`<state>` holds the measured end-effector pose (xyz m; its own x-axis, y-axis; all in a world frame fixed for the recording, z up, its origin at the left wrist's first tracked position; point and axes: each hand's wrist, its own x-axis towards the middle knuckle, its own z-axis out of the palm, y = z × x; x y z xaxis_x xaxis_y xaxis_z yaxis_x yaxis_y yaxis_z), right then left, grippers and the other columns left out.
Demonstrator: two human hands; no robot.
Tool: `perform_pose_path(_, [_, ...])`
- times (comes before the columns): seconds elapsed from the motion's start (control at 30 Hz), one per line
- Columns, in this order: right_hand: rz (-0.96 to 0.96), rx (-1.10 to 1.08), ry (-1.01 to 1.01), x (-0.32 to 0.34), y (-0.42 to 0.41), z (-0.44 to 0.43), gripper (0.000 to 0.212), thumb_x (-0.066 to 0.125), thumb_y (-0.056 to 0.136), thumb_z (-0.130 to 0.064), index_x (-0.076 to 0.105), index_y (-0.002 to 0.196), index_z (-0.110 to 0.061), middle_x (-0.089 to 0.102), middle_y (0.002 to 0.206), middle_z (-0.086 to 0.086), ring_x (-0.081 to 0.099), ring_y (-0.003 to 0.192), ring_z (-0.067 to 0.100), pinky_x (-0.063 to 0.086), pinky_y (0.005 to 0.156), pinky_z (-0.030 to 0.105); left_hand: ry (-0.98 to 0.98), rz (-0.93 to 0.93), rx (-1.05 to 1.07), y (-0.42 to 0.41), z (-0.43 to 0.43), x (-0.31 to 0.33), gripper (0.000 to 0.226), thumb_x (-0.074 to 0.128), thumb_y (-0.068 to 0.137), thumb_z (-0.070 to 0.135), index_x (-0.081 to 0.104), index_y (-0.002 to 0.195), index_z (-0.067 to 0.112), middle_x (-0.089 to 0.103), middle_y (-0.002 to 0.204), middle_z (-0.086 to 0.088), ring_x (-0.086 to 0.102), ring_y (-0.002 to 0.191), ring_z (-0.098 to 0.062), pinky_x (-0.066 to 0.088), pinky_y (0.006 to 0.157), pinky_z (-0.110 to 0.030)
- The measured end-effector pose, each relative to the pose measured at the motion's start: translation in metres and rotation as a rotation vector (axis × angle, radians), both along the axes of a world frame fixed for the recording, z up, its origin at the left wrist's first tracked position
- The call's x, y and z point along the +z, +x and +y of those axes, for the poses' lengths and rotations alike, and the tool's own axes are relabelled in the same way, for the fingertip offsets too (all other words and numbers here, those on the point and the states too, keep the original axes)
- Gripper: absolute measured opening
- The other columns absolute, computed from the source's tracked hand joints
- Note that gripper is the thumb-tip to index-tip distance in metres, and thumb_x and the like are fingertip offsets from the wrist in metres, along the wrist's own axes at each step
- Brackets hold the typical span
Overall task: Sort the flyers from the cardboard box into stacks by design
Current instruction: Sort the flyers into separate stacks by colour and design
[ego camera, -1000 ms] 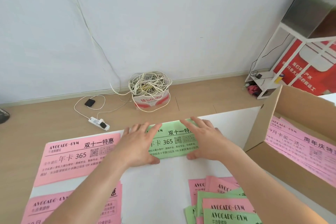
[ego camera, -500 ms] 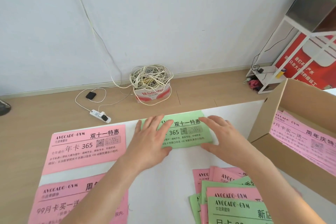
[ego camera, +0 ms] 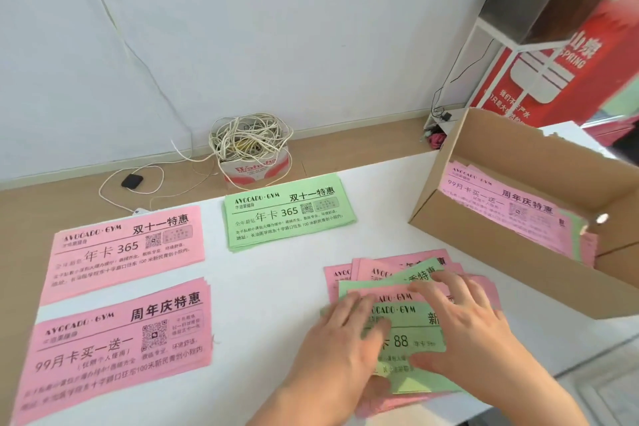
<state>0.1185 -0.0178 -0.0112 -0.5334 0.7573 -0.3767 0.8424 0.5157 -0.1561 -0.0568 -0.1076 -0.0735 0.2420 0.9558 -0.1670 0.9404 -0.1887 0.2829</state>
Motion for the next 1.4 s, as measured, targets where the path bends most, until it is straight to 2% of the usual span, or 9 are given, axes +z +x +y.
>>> perform_pose_path(0.27, [0.099,-0.135,-0.075,-0.024,0.055,0.0,0.087,0.068,0.078,-0.047,0.012,0.144,-0.044,0.011,0.152,-0.01,0.02,0.137,0.018,0.036,0.107,0.033,-0.084,0.092,0.061,0.021,-0.005,0.009,0.088,0.046,0.089,0.056,-0.001,0.15,0.014,-0.021,0.155,-0.013,-0.019,0.143,-0.028,-0.012,0.114,-0.038])
perform_pose_path(0.37, [0.143,-0.102,-0.051,-0.034,0.069,0.007,0.086,0.068,0.078,-0.047,0.016,0.146,-0.041,0.016,0.152,-0.015,0.019,0.138,0.014,0.029,0.11,0.028,-0.069,0.156,0.095,0.027,-0.004,0.013,0.097,0.058,0.075,0.065,0.028,0.145,0.005,0.013,0.155,-0.022,0.012,0.144,-0.034,0.014,0.117,-0.042])
perform_pose_path(0.5, [0.201,-0.083,-0.042,-0.041,0.084,0.017,0.086,0.067,0.078,-0.051,0.015,0.146,-0.042,0.016,0.151,-0.019,0.013,0.135,0.01,0.033,0.106,0.03,0.064,0.155,0.064,0.035,-0.01,0.002,0.072,0.072,0.055,0.065,0.067,0.105,0.014,0.065,0.118,-0.01,0.062,0.11,-0.024,0.057,0.08,-0.029])
perform_pose_path(0.67, [0.446,-0.132,-0.151,-0.049,0.105,0.031,0.078,0.066,0.076,-0.06,0.029,0.142,-0.041,0.031,0.143,-0.021,0.031,0.13,0.009,0.037,0.105,0.034,0.159,0.096,0.058,0.036,-0.016,0.002,0.015,0.066,0.078,0.022,0.068,0.092,0.018,0.071,0.105,-0.005,0.069,0.094,-0.021,0.06,0.068,-0.033])
perform_pose_path(0.8, [0.585,-0.127,-0.406,-0.05,0.124,0.04,0.092,0.079,0.061,-0.058,0.034,0.139,-0.045,0.039,0.134,-0.031,0.046,0.122,-0.001,0.043,0.102,0.032,0.112,-0.098,0.354,0.041,-0.015,0.002,0.025,0.049,0.075,0.016,0.072,0.083,0.026,0.072,0.082,0.011,0.068,0.069,-0.014,0.055,0.057,-0.027])
perform_pose_path(0.97, [0.642,-0.085,-0.415,-0.05,0.131,0.043,0.081,0.076,0.063,-0.06,0.04,0.133,-0.046,0.041,0.132,-0.033,0.05,0.117,-0.002,0.044,0.096,0.019,0.122,-0.155,0.662,0.05,-0.01,0.003,0.026,0.081,0.058,0.007,0.071,0.067,0.028,0.07,0.067,0.012,0.064,0.06,-0.015,0.047,0.054,-0.022])
perform_pose_path(1.1, [0.703,-0.13,-0.511,-0.035,0.131,0.042,0.074,0.073,0.061,-0.052,0.042,0.128,-0.041,0.044,0.122,-0.035,0.053,0.102,-0.017,0.043,0.081,0.004,0.076,-0.082,0.665,0.054,-0.01,0.014,0.02,0.077,0.07,0.033,0.06,0.07,0.022,0.069,0.074,0.008,0.062,0.069,-0.023,0.047,0.061,-0.032])
perform_pose_path(1.23, [0.706,-0.229,-0.399,-0.046,0.13,0.045,0.048,0.066,0.079,-0.045,0.057,0.124,-0.03,0.054,0.114,-0.026,0.059,0.104,0.004,0.045,0.087,0.014,0.04,0.05,0.45,0.057,-0.012,0.019,0.043,0.038,0.08,0.066,0.052,0.076,0.025,0.061,0.078,0.01,0.057,0.071,-0.016,0.041,0.063,-0.032])
perform_pose_path(1.4, [0.841,-0.291,-0.338,-0.048,0.123,0.047,0.032,0.052,0.096,-0.008,0.062,0.104,-0.037,0.064,0.088,-0.04,0.058,0.087,-0.019,0.038,0.07,-0.001,-0.025,0.001,0.353,0.052,-0.009,0.026,0.031,0.035,0.092,0.049,0.059,0.099,0.031,0.065,0.094,0.011,0.06,0.086,-0.014,0.043,0.076,-0.028])
